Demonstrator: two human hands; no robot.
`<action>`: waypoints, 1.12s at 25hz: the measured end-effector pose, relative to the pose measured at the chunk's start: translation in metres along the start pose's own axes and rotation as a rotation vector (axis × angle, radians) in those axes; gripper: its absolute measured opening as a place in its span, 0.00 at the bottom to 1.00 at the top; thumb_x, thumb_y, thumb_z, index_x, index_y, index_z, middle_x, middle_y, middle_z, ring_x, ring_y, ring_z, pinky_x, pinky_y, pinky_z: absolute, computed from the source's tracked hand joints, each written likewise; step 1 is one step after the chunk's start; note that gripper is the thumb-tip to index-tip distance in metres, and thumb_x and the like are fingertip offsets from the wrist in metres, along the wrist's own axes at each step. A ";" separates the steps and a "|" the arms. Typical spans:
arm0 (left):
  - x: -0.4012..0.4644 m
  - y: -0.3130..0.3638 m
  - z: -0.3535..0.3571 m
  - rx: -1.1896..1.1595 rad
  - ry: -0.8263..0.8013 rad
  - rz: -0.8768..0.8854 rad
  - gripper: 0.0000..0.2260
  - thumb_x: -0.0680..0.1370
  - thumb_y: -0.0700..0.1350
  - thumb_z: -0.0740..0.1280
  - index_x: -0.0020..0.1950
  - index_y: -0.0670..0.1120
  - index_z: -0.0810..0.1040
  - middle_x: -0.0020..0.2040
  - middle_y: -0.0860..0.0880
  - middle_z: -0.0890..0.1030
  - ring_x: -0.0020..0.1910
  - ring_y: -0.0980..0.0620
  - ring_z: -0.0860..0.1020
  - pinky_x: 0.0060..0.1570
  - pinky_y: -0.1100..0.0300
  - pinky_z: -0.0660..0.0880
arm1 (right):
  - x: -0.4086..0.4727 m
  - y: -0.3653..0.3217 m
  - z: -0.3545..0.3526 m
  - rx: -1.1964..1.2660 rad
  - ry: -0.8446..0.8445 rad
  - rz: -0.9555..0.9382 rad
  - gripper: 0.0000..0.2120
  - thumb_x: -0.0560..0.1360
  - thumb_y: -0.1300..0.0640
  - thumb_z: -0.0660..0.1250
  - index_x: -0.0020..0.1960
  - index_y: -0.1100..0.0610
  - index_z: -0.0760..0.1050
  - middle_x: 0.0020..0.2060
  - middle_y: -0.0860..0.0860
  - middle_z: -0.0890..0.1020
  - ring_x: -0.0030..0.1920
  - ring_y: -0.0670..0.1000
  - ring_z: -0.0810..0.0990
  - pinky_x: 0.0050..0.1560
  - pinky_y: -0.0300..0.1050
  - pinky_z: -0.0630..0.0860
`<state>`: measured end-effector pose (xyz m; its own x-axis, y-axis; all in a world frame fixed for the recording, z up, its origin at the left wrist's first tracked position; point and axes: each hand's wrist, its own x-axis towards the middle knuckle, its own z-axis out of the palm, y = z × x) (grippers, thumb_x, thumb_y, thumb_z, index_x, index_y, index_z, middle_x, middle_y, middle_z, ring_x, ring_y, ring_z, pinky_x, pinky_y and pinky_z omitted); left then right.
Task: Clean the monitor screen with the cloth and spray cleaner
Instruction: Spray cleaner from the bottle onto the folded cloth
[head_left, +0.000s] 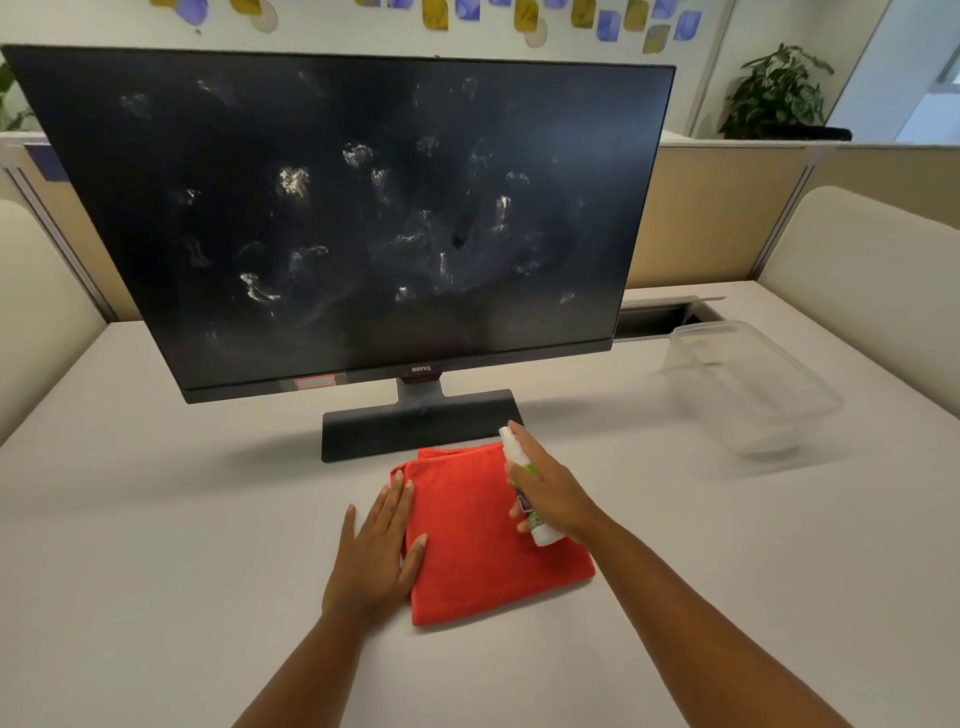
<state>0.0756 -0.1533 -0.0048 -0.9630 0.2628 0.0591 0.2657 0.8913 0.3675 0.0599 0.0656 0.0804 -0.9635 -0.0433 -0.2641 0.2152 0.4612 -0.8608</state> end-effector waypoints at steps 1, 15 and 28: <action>0.000 0.000 0.000 0.013 0.001 0.002 0.29 0.77 0.59 0.43 0.70 0.48 0.32 0.73 0.52 0.37 0.75 0.53 0.42 0.69 0.53 0.32 | 0.000 0.002 0.001 -0.093 0.012 -0.039 0.25 0.80 0.55 0.55 0.74 0.45 0.50 0.47 0.53 0.76 0.33 0.45 0.77 0.30 0.36 0.77; -0.002 0.002 -0.003 0.046 -0.028 -0.016 0.30 0.74 0.62 0.37 0.71 0.49 0.33 0.75 0.51 0.39 0.75 0.52 0.42 0.70 0.47 0.33 | 0.017 0.000 0.047 -0.867 -0.033 -0.258 0.24 0.79 0.54 0.52 0.74 0.46 0.51 0.57 0.60 0.75 0.53 0.61 0.76 0.52 0.53 0.73; -0.003 0.007 0.001 0.049 -0.040 -0.008 0.29 0.74 0.61 0.37 0.70 0.50 0.32 0.76 0.50 0.41 0.75 0.51 0.42 0.70 0.47 0.32 | 0.010 0.012 0.006 -0.747 0.135 -0.094 0.24 0.79 0.56 0.52 0.73 0.46 0.53 0.57 0.59 0.76 0.54 0.60 0.77 0.55 0.54 0.74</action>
<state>0.0803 -0.1473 -0.0036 -0.9628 0.2697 0.0189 0.2612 0.9099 0.3221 0.0536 0.0651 0.0649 -0.9939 -0.0253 -0.1077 0.0131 0.9398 -0.3416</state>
